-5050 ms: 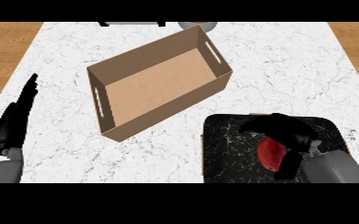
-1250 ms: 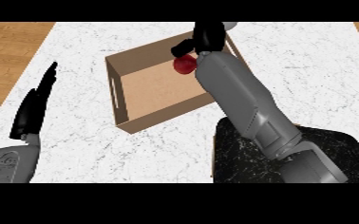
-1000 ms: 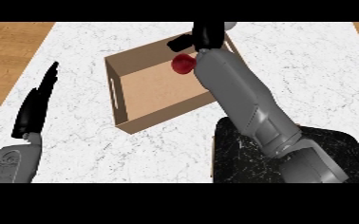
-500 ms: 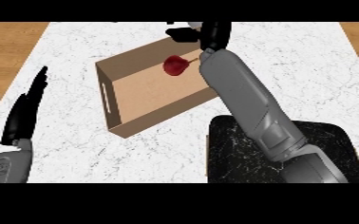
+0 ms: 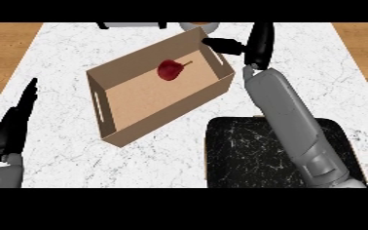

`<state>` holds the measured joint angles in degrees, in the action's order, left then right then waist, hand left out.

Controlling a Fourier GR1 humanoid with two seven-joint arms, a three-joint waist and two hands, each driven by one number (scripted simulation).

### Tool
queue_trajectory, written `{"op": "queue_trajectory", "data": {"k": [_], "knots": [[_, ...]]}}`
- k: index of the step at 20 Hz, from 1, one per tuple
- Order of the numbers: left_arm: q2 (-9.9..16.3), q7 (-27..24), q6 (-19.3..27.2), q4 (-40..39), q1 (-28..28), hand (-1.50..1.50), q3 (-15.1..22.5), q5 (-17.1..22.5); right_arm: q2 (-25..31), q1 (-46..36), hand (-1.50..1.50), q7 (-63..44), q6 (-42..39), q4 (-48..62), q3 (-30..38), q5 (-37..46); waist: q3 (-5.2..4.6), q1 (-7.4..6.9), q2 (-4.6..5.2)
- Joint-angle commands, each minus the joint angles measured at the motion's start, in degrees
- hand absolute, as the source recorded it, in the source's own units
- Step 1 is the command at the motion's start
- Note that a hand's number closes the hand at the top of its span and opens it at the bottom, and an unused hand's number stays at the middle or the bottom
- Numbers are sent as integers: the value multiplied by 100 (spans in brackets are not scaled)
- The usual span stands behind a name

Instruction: Pick the pear from the tray and place it in the cardboard box

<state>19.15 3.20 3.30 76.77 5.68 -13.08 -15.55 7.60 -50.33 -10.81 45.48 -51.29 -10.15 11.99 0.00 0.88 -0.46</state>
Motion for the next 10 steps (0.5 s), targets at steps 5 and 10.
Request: {"op": "queue_trajectory", "data": {"k": [5,10], "knots": [[-39,233,15,421,-207,0,-20,-11,1251,2036,-150,-656,-802,-2680,-98,-64,-1,80,-22],[-146,101,88,45,51,0,49,-107,1697,3277,-150,-633,-1397,-3753,-147,-182,0,15,25]]}}
